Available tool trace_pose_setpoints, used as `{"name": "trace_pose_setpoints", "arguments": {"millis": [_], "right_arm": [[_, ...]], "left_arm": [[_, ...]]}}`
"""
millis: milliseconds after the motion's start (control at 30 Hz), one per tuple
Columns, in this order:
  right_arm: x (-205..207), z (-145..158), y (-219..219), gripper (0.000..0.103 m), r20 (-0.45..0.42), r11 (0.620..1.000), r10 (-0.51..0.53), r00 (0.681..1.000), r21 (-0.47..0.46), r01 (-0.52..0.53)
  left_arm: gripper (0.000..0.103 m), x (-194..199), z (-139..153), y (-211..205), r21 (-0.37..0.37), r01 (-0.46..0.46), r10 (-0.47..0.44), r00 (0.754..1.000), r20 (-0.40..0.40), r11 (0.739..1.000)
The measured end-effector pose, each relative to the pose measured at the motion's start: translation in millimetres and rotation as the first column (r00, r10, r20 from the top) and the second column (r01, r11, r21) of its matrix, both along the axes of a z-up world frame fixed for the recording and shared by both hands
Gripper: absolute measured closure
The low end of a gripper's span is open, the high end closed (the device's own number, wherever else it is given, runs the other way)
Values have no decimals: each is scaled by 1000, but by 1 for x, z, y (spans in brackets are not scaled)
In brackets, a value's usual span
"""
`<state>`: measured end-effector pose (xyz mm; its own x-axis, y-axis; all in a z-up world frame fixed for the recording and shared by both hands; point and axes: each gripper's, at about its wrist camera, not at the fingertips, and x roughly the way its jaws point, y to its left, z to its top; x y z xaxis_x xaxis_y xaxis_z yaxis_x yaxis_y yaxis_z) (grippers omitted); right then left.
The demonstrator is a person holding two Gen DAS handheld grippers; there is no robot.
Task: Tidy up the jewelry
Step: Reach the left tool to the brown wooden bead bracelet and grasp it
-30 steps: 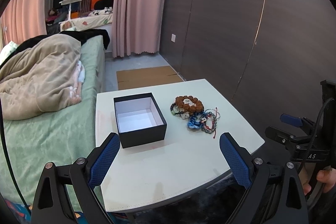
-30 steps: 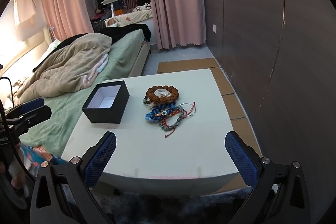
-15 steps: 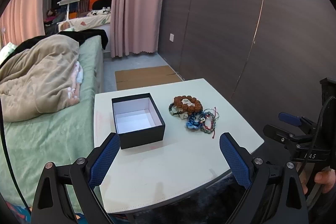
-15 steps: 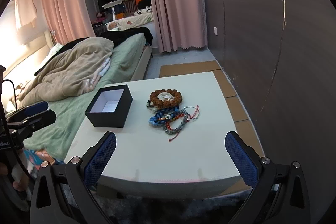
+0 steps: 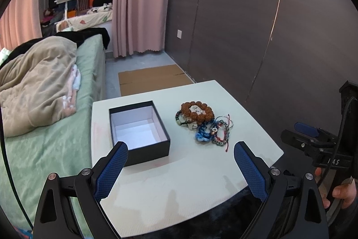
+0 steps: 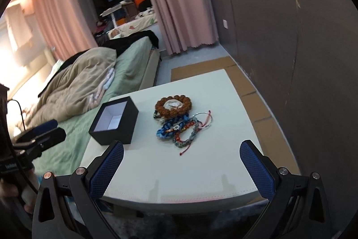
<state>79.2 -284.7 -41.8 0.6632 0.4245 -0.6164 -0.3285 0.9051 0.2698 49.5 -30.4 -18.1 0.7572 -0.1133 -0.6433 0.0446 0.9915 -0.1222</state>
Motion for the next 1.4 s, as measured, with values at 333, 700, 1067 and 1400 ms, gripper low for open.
{"name": "trace_pose_setpoints", "arguments": {"millis": [333,700,1067,1400], "right_arm": [[33,-13,-23,11,-70,996,-44,997,71,49],[76,-37,-36,28,-159,987,-56,986,140,79],[102,-60,-39,38,-224,981,-49,973,174,89],[116,-74,-48,40,-285,968,-32,958,229,100]], "left_arm": [[24,57,-10,-13,-17,48,-49,996,-72,999],[48,136,-42,-26,-61,66,-80,961,-263,996],[58,190,-72,-21,-117,-8,-40,915,-402,993],[61,222,-100,-21,-103,-76,15,868,-497,992]]}}
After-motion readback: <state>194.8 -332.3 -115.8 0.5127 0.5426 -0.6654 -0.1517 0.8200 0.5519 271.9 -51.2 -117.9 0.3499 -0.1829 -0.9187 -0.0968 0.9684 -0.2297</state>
